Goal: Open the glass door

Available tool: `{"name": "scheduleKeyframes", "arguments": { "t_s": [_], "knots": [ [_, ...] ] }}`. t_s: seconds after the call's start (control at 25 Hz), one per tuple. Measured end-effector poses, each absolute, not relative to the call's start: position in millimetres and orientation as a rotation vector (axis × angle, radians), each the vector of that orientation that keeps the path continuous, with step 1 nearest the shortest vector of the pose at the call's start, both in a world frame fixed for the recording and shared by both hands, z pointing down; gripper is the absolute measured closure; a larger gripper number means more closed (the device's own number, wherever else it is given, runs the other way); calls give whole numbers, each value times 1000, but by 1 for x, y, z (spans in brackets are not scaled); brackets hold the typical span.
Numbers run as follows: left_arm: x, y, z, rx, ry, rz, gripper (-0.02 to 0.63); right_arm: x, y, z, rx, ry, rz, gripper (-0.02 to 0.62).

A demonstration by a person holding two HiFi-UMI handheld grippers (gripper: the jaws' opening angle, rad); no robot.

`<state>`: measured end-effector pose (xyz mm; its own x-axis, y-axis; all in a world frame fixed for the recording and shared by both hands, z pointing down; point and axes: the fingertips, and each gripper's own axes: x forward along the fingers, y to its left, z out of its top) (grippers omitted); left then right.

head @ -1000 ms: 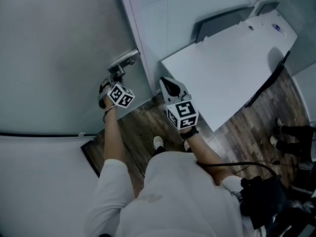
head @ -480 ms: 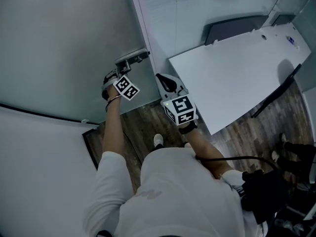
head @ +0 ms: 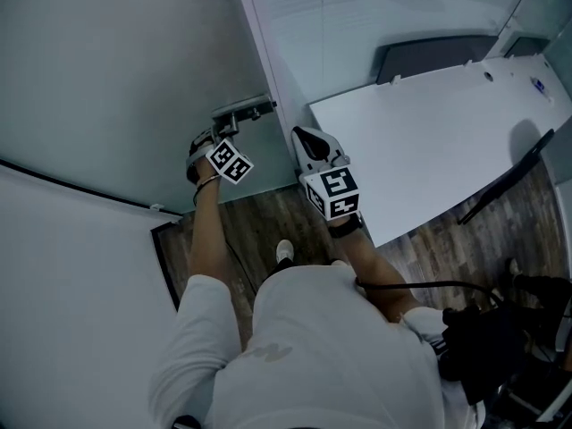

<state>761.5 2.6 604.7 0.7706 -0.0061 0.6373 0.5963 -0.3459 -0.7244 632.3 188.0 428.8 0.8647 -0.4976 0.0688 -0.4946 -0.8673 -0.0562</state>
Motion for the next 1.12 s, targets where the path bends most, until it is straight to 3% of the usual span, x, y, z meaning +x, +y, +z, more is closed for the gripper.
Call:
{"name": "scheduleKeyframes", "arguments": {
  "t_s": [1.12],
  "knots": [
    [627, -15, 605, -1898, -167, -814, 471, 546, 250, 449, -2884, 1069, -165, 594]
  ]
}}
